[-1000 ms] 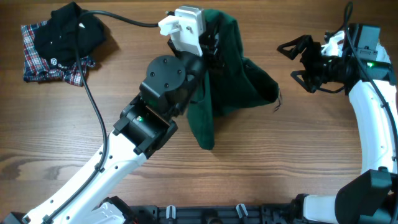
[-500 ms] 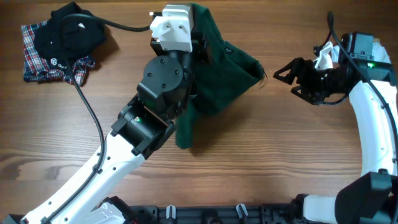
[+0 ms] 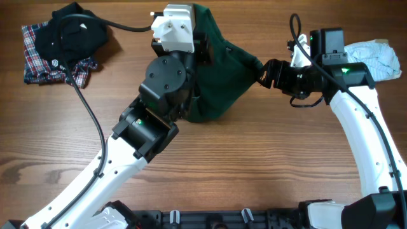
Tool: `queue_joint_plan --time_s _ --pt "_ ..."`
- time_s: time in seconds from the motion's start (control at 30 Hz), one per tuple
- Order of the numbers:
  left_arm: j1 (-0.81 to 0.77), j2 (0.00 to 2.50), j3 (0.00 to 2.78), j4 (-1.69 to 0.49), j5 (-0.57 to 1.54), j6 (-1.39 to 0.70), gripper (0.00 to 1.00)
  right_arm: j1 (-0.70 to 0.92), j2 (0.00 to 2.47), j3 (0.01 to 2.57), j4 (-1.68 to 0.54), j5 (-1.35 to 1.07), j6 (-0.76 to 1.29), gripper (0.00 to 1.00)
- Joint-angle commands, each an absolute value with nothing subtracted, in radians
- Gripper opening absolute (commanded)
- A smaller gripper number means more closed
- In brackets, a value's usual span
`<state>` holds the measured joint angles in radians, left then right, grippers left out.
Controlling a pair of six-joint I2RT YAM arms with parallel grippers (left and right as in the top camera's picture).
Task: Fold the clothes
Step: 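Reach the right gripper to the raised garment and grasp its edge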
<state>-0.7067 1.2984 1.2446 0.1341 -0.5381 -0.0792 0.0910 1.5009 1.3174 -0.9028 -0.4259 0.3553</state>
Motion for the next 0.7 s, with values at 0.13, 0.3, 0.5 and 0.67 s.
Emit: queue_joint_plan --time_s 0.13,0.3,0.5,0.67 --pt "-0.703 1.185 1.278 0.140 -0.559 -0.055 0.04 0.093 1.494 1.322 -0.859 -0.346 0.388 0.87" --pt "-0.703 1.159 1.278 0.130 -0.559 -0.056 0.04 0.095 1.541 1.321 -0.828 -0.472 0.360 0.87" --pt "-0.703 1.159 1.278 0.130 -0.560 -0.055 0.04 0.136 1.601 1.320 -0.725 -0.530 0.181 0.90" --pt "-0.703 1.159 1.278 0.130 -0.587 -0.028 0.04 0.147 1.666 1.320 -0.650 -0.769 -0.079 1.00"
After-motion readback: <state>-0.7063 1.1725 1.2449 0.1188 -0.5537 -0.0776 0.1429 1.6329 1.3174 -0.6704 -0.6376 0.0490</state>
